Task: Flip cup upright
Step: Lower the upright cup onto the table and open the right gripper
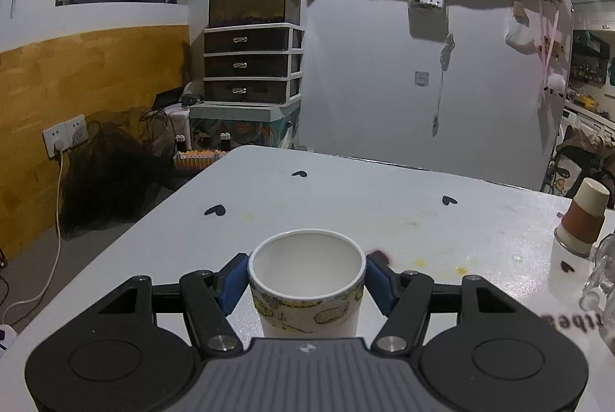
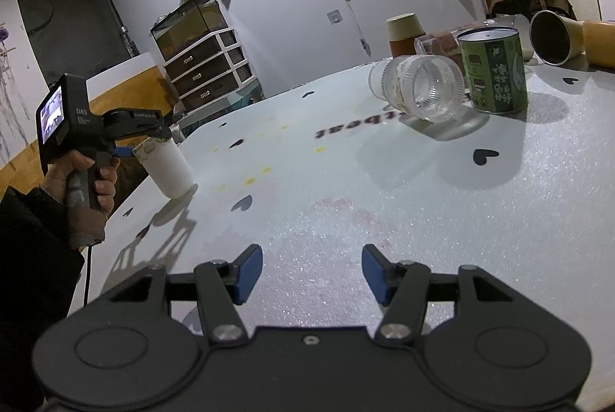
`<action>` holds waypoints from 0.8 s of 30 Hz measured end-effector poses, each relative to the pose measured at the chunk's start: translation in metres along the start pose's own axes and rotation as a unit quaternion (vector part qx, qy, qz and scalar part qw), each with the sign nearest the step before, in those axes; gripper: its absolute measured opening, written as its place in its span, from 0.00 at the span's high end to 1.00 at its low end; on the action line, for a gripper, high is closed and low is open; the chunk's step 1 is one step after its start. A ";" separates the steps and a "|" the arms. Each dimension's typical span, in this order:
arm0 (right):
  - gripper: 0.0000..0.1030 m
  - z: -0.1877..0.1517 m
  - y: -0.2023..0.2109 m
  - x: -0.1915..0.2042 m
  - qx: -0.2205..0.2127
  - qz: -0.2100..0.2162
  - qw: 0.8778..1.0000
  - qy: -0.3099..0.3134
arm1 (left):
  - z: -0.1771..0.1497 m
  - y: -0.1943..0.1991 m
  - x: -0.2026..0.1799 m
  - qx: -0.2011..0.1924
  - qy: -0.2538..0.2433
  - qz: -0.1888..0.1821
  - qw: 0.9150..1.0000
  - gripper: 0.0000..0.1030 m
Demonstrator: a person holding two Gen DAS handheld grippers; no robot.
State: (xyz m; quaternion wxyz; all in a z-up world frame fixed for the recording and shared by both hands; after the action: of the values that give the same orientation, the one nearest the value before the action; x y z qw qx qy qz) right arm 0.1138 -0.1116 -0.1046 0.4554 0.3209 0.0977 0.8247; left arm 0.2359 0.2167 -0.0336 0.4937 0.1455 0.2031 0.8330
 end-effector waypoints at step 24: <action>0.38 0.045 0.005 0.036 -0.061 0.011 0.993 0.098 | -0.029 0.108 0.009 -0.045 -0.035 -0.043 0.997 0.07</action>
State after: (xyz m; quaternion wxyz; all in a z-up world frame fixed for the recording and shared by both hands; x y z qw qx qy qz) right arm 0.1244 -0.0908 -0.0517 0.4530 0.2108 0.0878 0.8618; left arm 0.1363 0.1721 -0.0067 0.5421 0.1428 0.1542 0.8136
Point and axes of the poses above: each gripper's, at about its wrist camera, not at the fingertips, and y roughly against the way its jaws point, x to its left, z to its top, the point moved 7 cm from there along -y, roughly the way its jaws point, and after that the axes turned 5 degrees about z, right-handed, at the moved point
